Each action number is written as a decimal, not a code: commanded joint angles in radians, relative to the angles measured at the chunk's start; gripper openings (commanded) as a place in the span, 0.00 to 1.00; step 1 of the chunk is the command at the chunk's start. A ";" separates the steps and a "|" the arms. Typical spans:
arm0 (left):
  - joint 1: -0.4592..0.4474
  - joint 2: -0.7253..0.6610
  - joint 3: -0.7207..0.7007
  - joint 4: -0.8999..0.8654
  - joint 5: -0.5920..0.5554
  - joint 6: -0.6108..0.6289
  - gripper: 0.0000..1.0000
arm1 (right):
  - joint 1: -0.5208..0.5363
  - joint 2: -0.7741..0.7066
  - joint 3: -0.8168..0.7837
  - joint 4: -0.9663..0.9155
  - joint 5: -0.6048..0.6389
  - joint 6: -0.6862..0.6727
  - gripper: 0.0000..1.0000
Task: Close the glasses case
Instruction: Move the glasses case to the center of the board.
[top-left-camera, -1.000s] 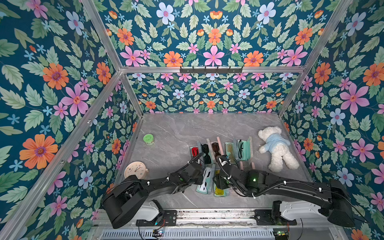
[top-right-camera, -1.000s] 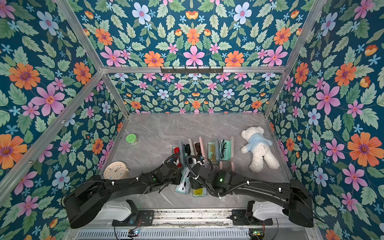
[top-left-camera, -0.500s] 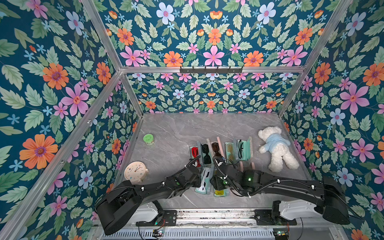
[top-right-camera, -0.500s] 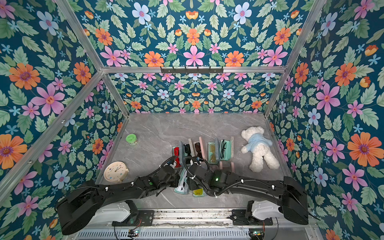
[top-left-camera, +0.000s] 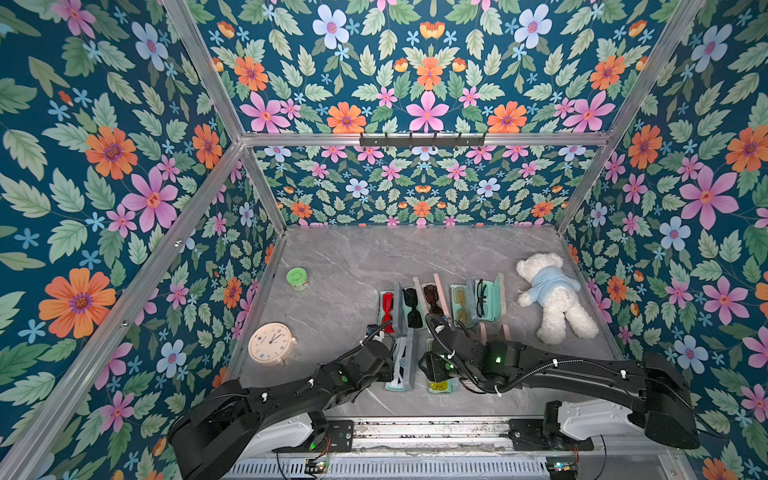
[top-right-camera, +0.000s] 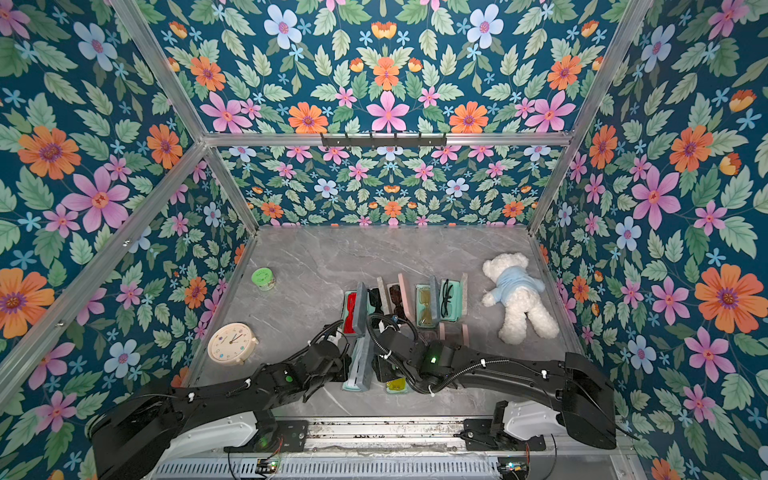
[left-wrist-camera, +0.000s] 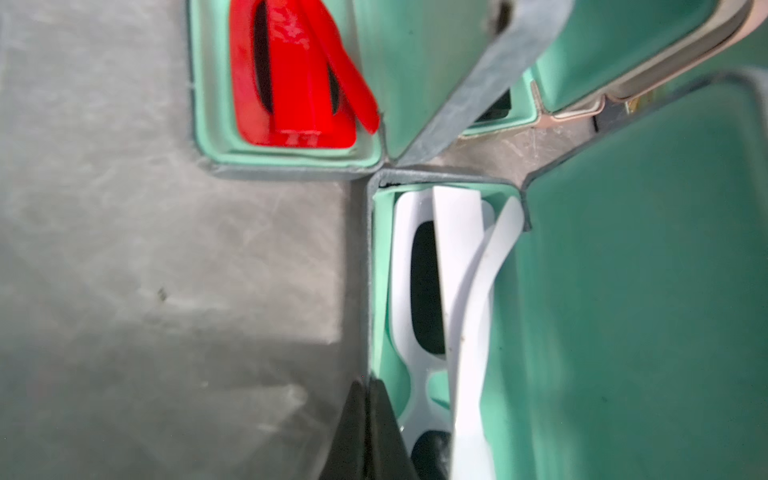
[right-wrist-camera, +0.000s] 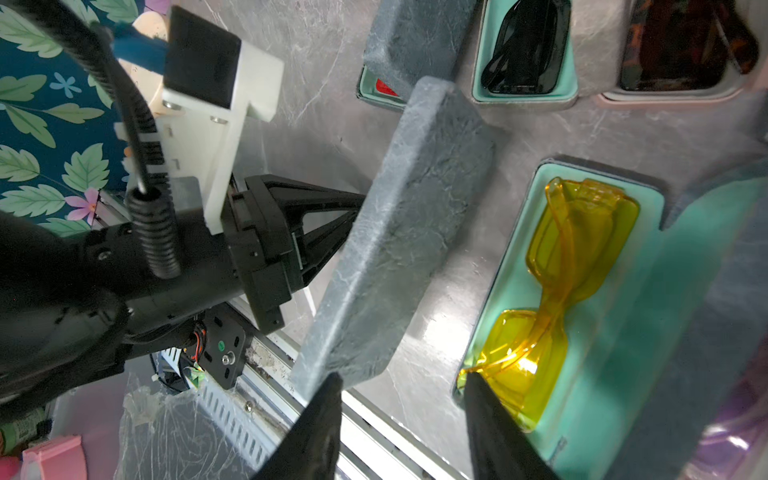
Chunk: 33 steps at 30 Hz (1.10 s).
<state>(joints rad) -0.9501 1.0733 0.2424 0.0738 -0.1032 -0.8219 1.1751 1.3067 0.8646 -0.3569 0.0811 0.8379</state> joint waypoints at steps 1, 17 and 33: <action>-0.006 -0.033 -0.023 -0.084 -0.023 -0.053 0.07 | 0.001 0.011 0.005 0.025 -0.023 0.014 0.50; -0.107 -0.117 -0.028 -0.135 -0.101 -0.145 0.08 | 0.001 0.034 0.017 0.042 -0.051 0.009 0.50; -0.150 -0.200 -0.019 -0.198 -0.141 -0.168 0.15 | 0.001 0.025 0.021 0.051 -0.079 0.009 0.50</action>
<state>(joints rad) -1.0954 0.8795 0.2176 -0.1062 -0.2153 -0.9710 1.1748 1.3319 0.8871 -0.3176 0.0204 0.8371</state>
